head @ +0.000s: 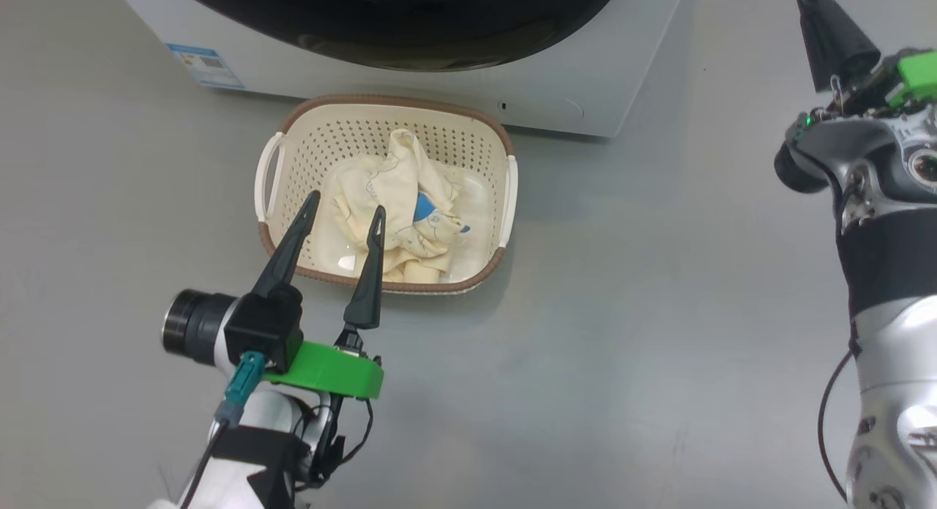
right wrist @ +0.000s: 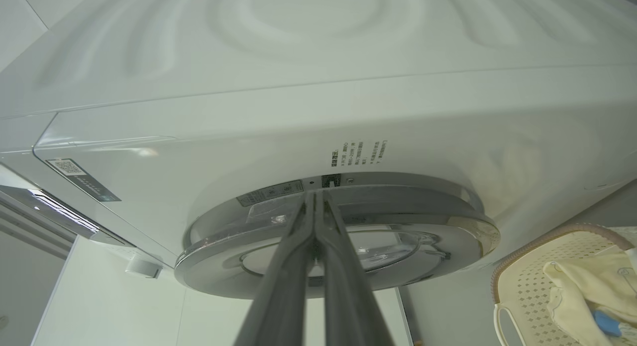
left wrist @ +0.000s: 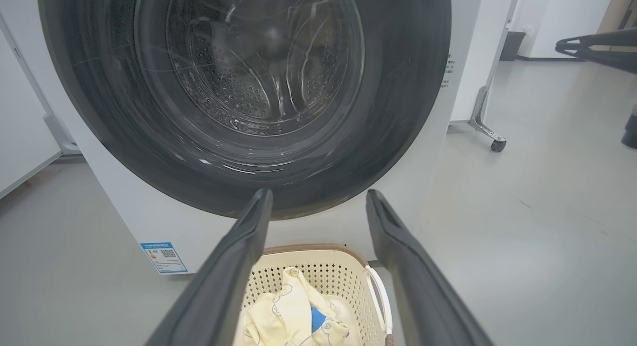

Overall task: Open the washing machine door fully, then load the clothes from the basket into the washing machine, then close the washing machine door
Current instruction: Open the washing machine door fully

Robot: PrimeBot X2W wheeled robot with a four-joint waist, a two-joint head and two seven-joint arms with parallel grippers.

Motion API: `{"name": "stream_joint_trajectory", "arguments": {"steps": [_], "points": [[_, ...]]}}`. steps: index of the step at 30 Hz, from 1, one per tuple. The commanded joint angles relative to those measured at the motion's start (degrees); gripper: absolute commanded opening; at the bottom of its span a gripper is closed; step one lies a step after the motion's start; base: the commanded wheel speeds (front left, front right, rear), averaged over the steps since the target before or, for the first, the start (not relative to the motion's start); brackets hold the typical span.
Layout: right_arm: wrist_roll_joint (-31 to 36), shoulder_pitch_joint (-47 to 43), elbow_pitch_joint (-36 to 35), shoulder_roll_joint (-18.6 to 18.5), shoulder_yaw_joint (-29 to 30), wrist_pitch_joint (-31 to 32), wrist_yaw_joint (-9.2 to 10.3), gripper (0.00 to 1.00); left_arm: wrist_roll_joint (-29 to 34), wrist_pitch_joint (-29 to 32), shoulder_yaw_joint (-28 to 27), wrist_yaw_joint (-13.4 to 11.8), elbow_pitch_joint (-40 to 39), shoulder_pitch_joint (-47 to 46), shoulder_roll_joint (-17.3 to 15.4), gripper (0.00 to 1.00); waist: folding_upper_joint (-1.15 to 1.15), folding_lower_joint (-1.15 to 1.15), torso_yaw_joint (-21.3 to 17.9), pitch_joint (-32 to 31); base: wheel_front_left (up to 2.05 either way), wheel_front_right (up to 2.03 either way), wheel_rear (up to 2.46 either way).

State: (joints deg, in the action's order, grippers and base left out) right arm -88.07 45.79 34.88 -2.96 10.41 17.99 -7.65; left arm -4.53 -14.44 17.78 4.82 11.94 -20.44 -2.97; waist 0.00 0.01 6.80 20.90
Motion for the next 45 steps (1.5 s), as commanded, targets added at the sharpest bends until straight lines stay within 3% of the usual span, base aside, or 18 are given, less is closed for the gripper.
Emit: {"name": "stream_joint_trajectory", "arguments": {"steps": [1, 20, 28, 36, 45], "points": [[-0.7, 4.88, -0.3, -0.12, -1.64, 1.67, 0.16, 0.0, 0.69, -0.56, -1.35, -0.31, -2.27, -2.02, -0.55, 1.0, 0.0, -0.01, 1.08, 1.2, 0.0, 0.0, 0.0], [1.87, 28.36, 15.94, -0.18, -7.17, 5.85, 0.16, 0.0, -0.49, -0.56, 0.37, -0.73, -2.62, -4.04, -0.03, 1.0, 0.0, -0.01, 5.29, 5.09, 0.0, 0.0, 0.0], [2.47, 37.1, 25.9, 0.04, -10.0, 5.81, 0.16, 0.0, -0.92, -0.56, 1.08, -0.96, -2.97, -4.87, 0.05, 1.0, 0.0, -0.01, 6.42, 6.84, 0.0, 0.0, 0.0], [3.28, 40.6, 30.61, 0.07, -13.63, 7.7, 0.16, 0.0, -1.74, -0.56, 1.74, -1.61, -3.04, -5.4, 0.08, 1.0, 0.0, -0.01, 7.05, 7.57, 0.0, 0.0, 0.0], [1.83, 39.2, 29.51, 0.08, -17.52, 11.51, 0.16, 0.0, -1.95, -0.56, 1.78, -2.15, -2.51, -5.79, 0.09, 1.0, 0.0, -0.01, 6.78, 7.51, 0.0, 0.0, 0.0]]}}
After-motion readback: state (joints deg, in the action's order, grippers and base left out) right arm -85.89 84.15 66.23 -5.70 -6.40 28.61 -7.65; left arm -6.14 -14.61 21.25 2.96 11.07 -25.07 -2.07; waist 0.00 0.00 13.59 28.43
